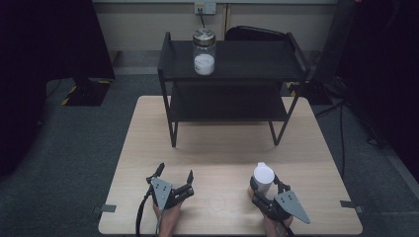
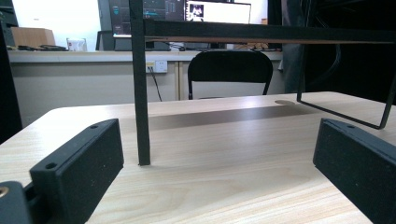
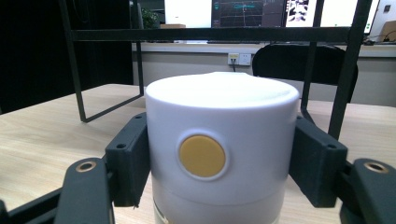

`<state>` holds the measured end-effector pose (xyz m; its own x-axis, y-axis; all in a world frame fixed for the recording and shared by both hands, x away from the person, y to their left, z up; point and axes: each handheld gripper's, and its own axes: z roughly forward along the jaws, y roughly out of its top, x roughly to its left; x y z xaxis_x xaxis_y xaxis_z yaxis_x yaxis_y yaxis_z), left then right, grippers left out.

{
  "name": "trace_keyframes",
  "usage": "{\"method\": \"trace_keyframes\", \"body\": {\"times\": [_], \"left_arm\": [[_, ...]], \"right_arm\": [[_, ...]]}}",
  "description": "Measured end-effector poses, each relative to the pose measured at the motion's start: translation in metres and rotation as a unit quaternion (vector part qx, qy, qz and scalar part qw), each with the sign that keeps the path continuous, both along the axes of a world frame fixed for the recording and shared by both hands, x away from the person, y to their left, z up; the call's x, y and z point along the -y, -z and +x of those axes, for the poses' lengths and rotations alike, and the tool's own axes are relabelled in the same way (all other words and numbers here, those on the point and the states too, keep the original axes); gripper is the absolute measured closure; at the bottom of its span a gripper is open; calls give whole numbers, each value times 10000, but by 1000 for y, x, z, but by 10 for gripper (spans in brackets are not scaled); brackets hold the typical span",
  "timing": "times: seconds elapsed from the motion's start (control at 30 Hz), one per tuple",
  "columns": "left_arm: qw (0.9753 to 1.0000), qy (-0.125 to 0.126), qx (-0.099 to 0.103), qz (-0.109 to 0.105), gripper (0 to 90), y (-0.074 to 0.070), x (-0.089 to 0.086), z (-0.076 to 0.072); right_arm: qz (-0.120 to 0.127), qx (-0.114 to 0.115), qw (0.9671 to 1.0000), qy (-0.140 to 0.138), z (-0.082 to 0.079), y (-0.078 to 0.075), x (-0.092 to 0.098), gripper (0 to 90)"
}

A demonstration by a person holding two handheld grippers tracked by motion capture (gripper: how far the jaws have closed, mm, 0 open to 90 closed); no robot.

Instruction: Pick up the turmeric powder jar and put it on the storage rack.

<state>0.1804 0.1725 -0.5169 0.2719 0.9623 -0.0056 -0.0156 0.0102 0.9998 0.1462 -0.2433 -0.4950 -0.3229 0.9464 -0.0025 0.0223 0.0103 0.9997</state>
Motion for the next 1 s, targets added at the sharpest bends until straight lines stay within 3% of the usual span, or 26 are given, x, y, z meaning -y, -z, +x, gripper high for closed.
{"method": "trace_keyframes", "body": {"times": [0.47,0.8,1.0], "left_arm": [[10000,-5,0,1,13,0,0,0],[10000,-8,-1,3,13,0,0,0],[10000,-25,-2,2,13,0,1,0]], "right_arm": [[-4,-55,9999,-160,1,-8,7,303],[-157,-146,9993,-307,4,-18,13,304],[-108,-205,9980,-585,8,-29,25,304]]}}
